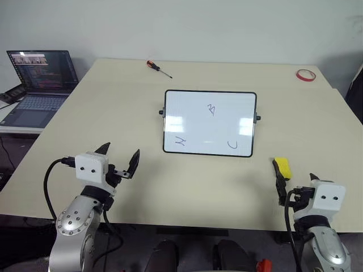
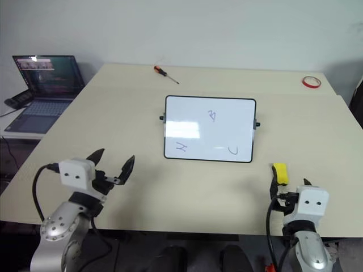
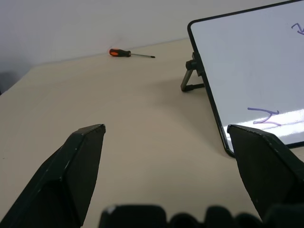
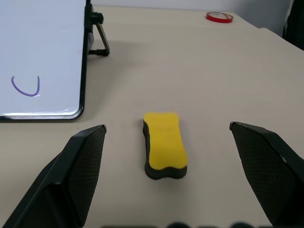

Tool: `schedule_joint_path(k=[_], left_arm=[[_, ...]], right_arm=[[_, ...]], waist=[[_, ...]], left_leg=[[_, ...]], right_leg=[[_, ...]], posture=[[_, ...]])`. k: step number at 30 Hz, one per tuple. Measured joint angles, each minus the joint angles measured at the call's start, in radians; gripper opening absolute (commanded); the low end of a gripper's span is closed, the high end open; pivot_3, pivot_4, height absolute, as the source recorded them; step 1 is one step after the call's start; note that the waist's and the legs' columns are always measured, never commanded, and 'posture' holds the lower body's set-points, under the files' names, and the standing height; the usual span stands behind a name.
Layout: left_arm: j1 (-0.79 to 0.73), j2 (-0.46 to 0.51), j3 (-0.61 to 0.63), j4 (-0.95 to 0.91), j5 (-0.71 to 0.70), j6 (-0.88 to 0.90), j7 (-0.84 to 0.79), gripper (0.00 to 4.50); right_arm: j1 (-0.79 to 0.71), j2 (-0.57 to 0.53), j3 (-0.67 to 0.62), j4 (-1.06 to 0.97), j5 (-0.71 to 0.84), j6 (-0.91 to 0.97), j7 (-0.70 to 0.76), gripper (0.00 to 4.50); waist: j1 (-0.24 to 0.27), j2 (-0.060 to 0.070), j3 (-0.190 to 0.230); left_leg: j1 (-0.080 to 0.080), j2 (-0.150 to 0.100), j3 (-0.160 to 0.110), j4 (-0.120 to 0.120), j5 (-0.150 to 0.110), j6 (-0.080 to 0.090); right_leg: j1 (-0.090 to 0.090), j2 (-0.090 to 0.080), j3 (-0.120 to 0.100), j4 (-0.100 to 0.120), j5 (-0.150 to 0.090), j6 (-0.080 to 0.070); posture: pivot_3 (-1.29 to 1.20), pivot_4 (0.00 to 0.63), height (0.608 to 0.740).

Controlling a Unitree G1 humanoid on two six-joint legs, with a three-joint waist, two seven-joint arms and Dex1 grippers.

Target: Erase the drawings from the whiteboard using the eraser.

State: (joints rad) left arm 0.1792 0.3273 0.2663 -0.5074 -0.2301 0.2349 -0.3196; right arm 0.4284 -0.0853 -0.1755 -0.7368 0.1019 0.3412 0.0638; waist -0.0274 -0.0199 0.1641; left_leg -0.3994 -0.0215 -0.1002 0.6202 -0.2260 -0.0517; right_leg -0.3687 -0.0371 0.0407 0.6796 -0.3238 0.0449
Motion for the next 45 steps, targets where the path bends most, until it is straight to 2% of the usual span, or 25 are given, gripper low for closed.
schedule_joint_path(k=[14, 19, 27, 40, 45], left_arm=[[-0.017, -0.012, -0.008, 0.048, 0.003, -0.078, 0.003, 4.5], [-0.016, -0.029, -0.016, 0.119, -0.004, -0.124, -0.008, 4.5], [-0.051, -0.066, -0.061, 0.127, -0.082, -0.042, -0.024, 4.5], [-0.07, -0.064, -0.104, 0.041, -0.08, 0.05, 0.009, 4.5], [-0.102, -0.014, -0.107, 0.046, -0.082, 0.063, -0.027, 4.5]], right_arm=[[-0.062, -0.003, 0.01, 0.031, -0.002, -0.005, -0.003, 4.47], [-0.05, 0.012, 0.04, 0.04, -0.005, -0.006, -0.008, 4.47], [-0.085, 0.015, 0.031, 0.069, -0.003, -0.003, -0.026, 4.47], [-0.088, 0.021, 0.033, 0.076, -0.003, -0.001, -0.044, 4.47], [-0.089, 0.017, 0.031, 0.076, 0.006, 0.016, -0.04, 4.47]], waist=[[-0.001, 0.0, 0.0], [0.0, 0.0, 0.0], [-0.001, 0.0, 0.0], [-0.001, 0.0, 0.0], [-0.001, 0.0, 0.0]], left_leg=[[0.0, 0.0, 0.0, 0.0, 0.0, 0.0], [0.0, 0.0, 0.0, 0.0, 0.0, 0.0], [0.0, 0.0, 0.0, 0.0, 0.0, 0.0], [0.0, 0.0, 0.0, 0.0, 0.0, 0.0], [0.0, 0.0, 0.0, 0.0, 0.0, 0.0]], right_leg=[[0.0, 0.0, 0.0, 0.0, 0.0, -0.001], [0.0, 0.0, 0.0, 0.0, 0.0, 0.0], [0.0, 0.001, 0.0, 0.001, 0.0, -0.001], [0.0, 0.001, -0.001, 0.001, 0.001, -0.001], [0.0, 0.001, -0.001, 0.001, 0.001, -0.002]], posture=[[0.0, 0.15, 0.74], [0.0, 0.15, 0.74], [0.0, 0.15, 0.74], [0.0, 0.15, 0.74], [0.0, 0.15, 0.74]])
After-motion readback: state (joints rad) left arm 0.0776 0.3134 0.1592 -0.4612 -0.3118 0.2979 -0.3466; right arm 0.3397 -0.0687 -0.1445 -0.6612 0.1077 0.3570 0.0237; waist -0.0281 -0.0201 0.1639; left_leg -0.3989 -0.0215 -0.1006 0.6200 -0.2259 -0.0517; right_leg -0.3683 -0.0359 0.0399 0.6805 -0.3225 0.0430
